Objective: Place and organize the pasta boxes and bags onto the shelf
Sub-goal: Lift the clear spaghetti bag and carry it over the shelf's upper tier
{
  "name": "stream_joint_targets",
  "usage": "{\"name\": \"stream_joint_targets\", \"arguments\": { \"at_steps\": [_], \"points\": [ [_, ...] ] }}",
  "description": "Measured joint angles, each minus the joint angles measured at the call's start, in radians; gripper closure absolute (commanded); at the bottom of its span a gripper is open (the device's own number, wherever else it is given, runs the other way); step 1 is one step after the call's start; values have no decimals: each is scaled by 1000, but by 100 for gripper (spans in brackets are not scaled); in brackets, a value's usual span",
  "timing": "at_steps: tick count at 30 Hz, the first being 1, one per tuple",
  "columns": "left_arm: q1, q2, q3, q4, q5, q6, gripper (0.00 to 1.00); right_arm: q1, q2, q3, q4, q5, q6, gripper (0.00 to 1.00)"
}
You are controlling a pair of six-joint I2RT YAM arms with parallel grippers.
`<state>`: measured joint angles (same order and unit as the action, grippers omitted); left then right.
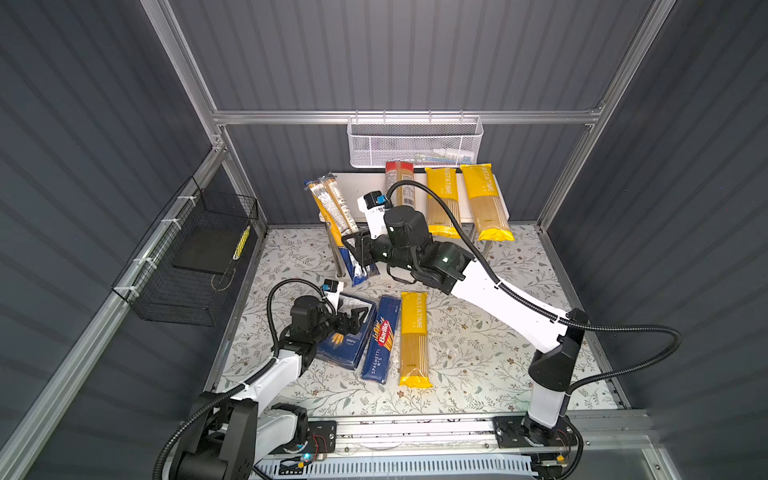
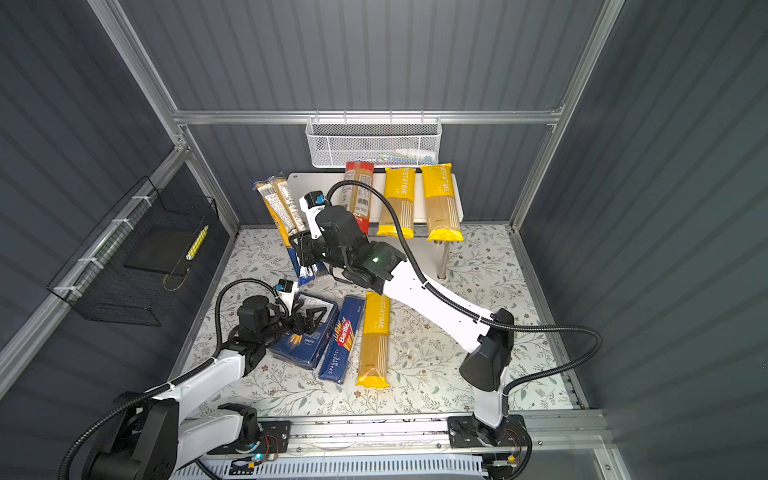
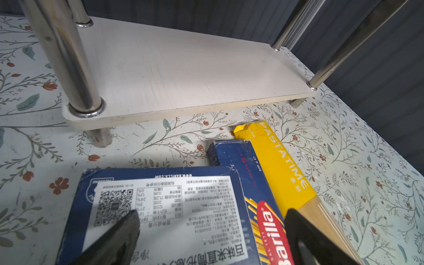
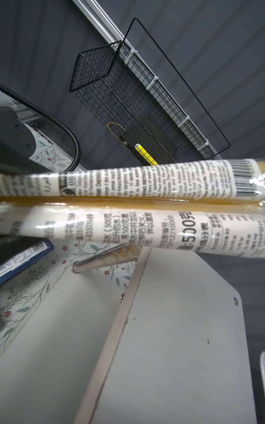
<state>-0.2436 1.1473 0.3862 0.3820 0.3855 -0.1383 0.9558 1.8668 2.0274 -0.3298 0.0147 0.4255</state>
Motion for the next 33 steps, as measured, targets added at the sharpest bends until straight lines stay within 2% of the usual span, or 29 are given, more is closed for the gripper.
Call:
{"name": "stream_joint_targets", "arguments": {
  "at_steps": [15,33],
  "points": [
    [0,0,0,0,0,0,1,-39,119,160,21,42,3,73],
    [0,-9,0,0,0,0,1,-68,173,197,46,253,-21,73]
  ]
}}
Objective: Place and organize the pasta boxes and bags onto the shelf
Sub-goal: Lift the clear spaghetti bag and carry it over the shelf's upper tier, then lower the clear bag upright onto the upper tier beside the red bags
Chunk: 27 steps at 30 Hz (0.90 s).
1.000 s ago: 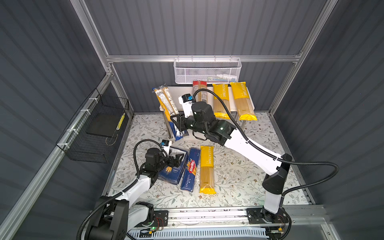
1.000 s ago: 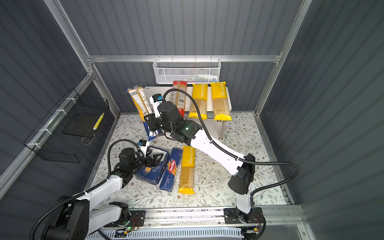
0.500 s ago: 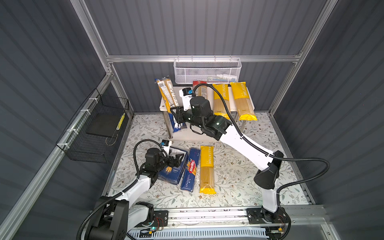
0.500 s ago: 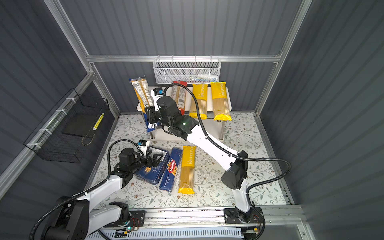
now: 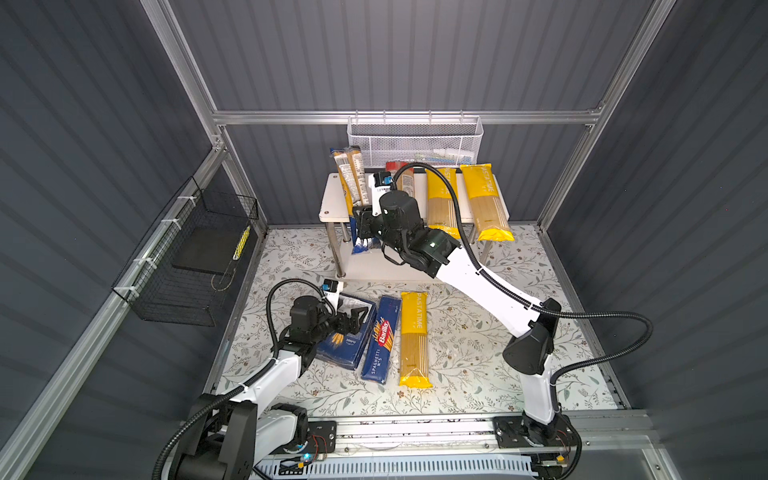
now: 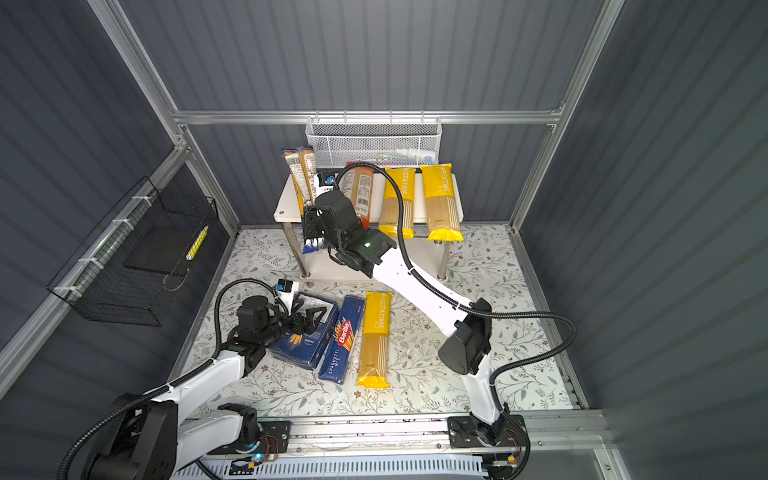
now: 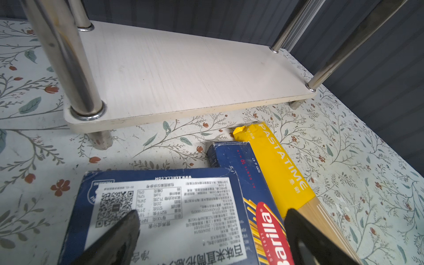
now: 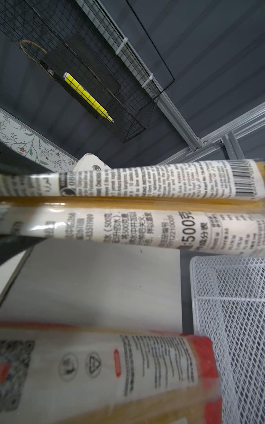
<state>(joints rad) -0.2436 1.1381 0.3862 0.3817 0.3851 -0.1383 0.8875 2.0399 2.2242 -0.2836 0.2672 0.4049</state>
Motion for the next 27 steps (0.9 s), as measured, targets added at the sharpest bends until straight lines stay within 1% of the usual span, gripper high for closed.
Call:
{"name": "stream_joint_targets", "arguments": {
  "at_steps": [9,12,17,22,25,27],
  "points": [
    [0,-3,0,0,-3,0,1,-4,13,2,59,73,26,72],
    [0,-4,0,0,-3,0,1,-6,15,5,77,90,39,68],
    [0,-8,0,0,-4,0,1,-12,32,18,118,112,40,67],
    [0,-8,0,0,-7,0,1,-19,48,21,130,118,51,60],
    [0,-9,0,0,-7,0,1,-19,50,22,149,124,58,53],
    [0,-9,0,0,-7,0,1,-19,50,34,182,127,62,50]
  ]
}}
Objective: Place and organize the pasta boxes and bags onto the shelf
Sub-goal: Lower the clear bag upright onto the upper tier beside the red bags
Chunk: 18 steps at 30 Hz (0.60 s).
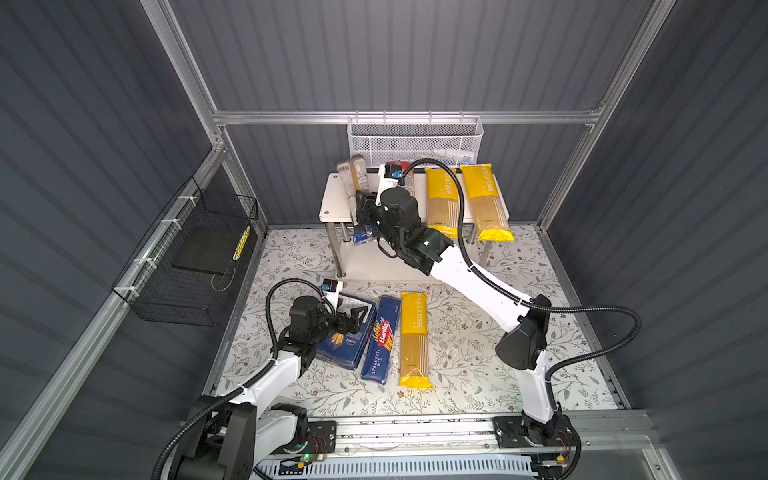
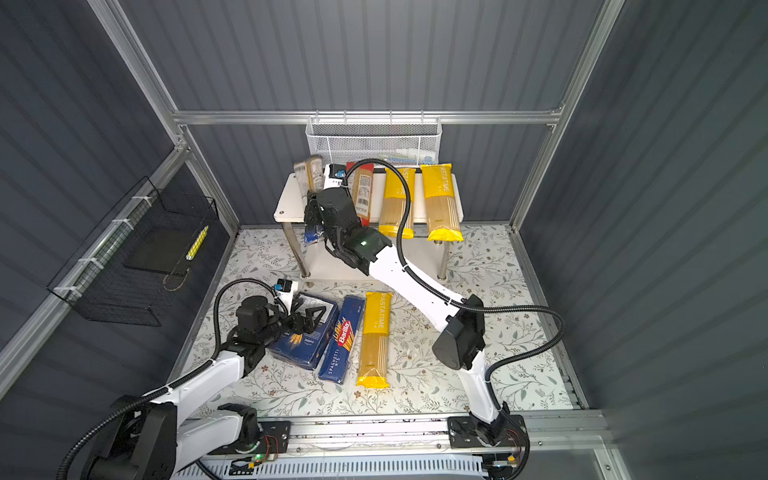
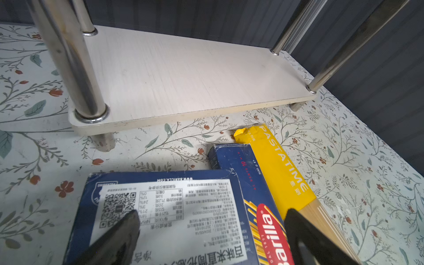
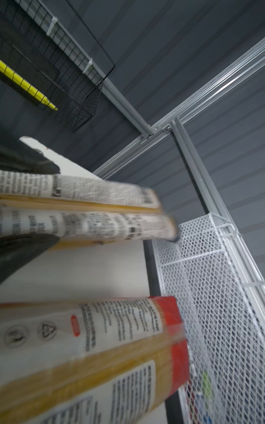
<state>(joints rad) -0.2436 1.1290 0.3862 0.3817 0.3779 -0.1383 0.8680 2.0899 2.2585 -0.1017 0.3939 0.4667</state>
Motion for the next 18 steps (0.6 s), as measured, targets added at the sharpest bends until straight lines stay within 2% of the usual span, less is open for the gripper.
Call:
{"name": "stream_joint_targets", "arguments": {
  "at_steps": [2,8,13,18],
  "points": [
    [0,-3,0,0,0,0,1,-3,0,18,34,1,1,44],
    [0,-6,0,0,0,0,1,-11,-1,33,77,-18,3,40],
    [0,-6,0,0,0,0,1,-13,-27,24,31,-131,-7,38],
    [0,-6,0,0,0,0,1,-11,-160,-78,-12,-282,-47,38]
  ]
}}
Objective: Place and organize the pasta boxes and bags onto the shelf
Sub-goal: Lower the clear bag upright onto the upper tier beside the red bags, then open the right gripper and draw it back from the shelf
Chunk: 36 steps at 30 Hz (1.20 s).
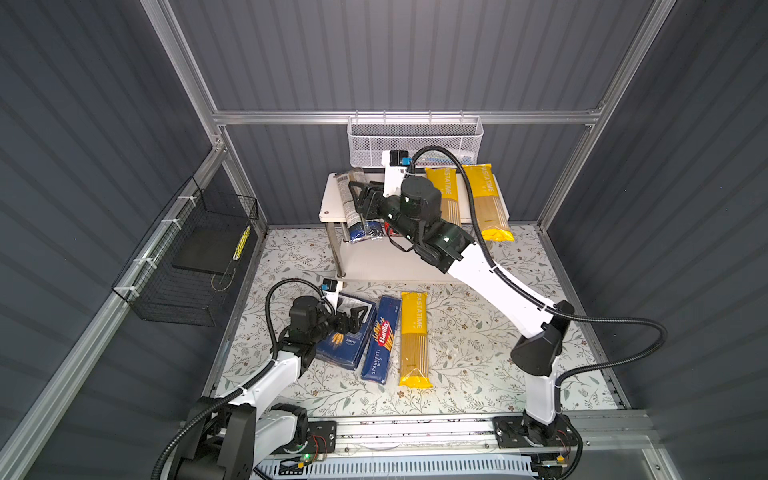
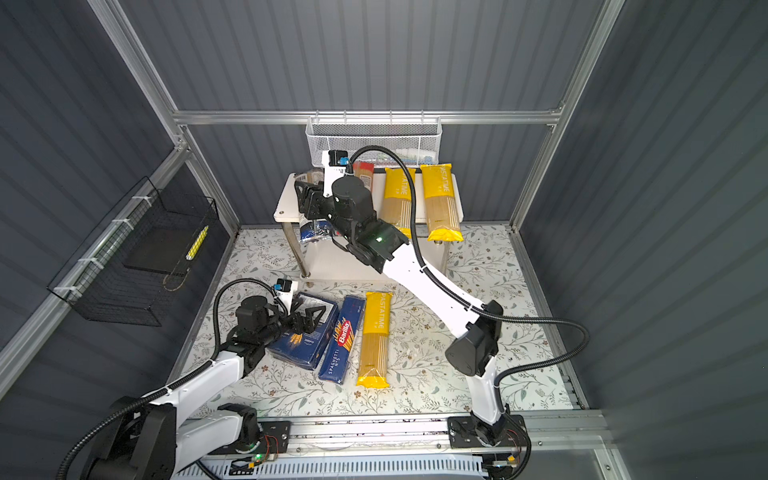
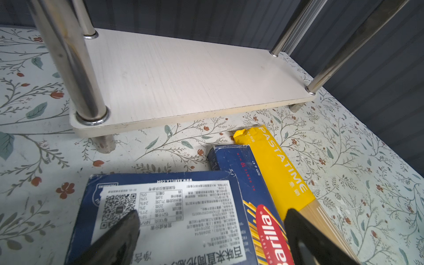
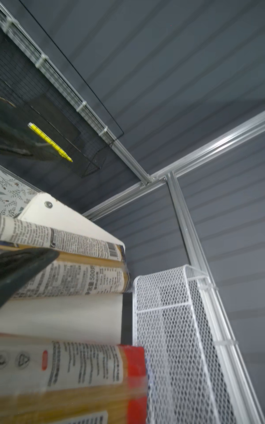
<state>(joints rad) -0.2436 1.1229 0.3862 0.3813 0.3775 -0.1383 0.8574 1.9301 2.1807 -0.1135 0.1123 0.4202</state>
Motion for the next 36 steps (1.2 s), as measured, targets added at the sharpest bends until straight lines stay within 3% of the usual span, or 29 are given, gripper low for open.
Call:
{"name": "stream_joint_targets", "arguments": {
  "at_steps": [7,18,36],
  "points": [
    [0,0,0,0,-3,0,1,4,-126,-71,-32,-149,-51,34],
    [0,3,0,1,-3,0,1,43,-136,-83,-374,-224,-117,32],
    [0,16,0,-2,-3,0,1,89,-121,-53,-496,-151,-106,28]
  ]
}}
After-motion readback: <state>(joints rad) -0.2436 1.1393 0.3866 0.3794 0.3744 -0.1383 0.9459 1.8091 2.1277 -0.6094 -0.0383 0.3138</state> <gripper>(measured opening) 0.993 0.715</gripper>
